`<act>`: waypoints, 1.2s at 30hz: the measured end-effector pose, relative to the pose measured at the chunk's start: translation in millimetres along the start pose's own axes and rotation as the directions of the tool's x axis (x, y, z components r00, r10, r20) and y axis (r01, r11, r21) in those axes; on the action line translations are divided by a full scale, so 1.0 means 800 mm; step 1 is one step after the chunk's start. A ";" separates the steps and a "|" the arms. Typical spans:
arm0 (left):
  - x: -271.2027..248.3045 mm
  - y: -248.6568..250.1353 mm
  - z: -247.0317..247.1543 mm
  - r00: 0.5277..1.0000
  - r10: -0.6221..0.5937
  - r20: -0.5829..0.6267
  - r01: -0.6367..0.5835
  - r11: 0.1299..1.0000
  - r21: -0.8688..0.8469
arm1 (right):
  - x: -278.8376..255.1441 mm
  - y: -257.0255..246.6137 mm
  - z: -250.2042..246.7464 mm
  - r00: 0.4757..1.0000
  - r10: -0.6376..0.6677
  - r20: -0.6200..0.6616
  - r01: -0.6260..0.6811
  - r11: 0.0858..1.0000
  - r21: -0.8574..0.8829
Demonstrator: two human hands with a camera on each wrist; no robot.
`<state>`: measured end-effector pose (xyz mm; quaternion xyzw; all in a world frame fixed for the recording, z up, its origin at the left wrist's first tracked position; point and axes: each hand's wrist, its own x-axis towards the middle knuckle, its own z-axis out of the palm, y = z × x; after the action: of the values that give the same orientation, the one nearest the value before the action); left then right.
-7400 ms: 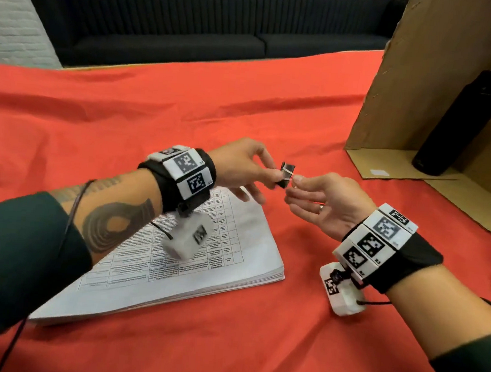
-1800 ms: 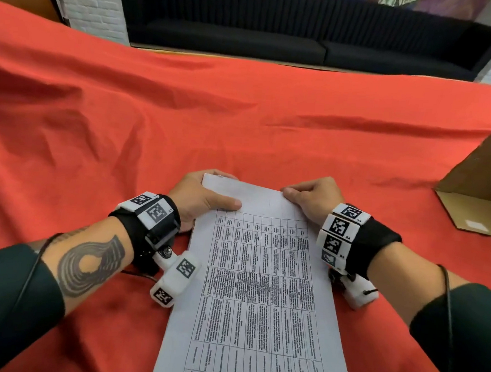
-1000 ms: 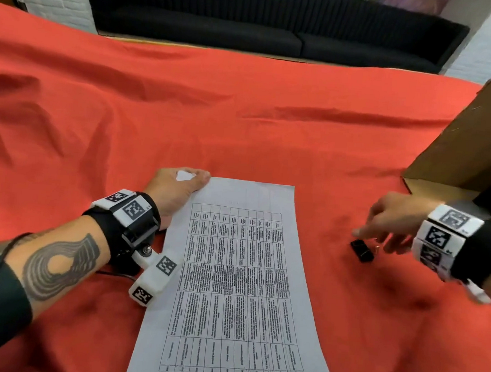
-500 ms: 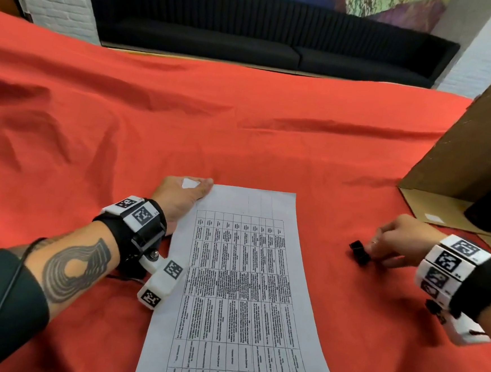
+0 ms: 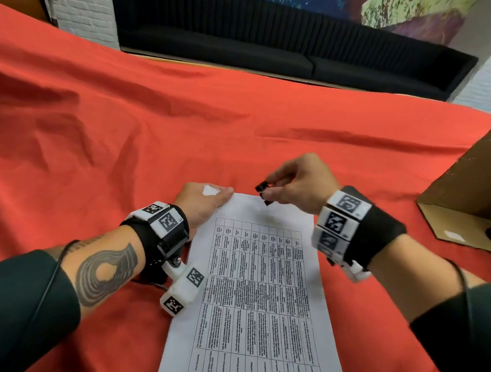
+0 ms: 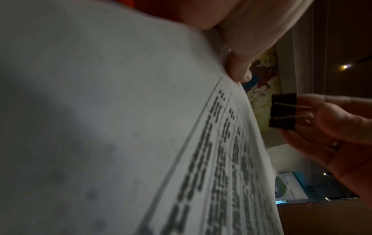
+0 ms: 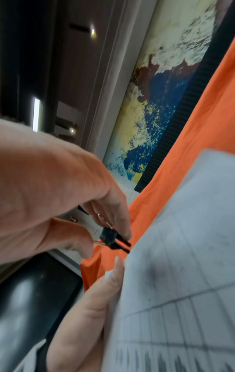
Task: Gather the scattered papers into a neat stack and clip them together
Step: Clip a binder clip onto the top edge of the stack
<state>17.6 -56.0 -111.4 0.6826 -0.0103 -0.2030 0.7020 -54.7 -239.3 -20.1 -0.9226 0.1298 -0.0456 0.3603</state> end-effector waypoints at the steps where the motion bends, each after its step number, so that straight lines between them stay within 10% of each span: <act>1: 0.000 -0.001 0.000 1.000 0.004 -0.002 -0.004 1.000 -0.002 | 0.005 -0.008 0.008 0.999 -0.030 -0.014 0.029 0.998 -0.053; 15: 0.007 -0.007 0.004 1.000 0.019 0.016 -0.018 0.999 -0.044 | 0.024 -0.011 0.031 0.990 -0.113 0.082 0.133 0.941 -0.311; 36: 0.002 -0.009 0.007 0.998 0.066 0.014 -0.066 0.998 0.012 | 0.037 0.001 0.021 0.990 -0.134 0.041 0.139 0.977 -0.164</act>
<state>15.3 -61.3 -118.6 0.6850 -0.0387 -0.1842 0.7038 -23.1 -236.8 -33.3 -0.9568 0.0641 -0.0452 0.2799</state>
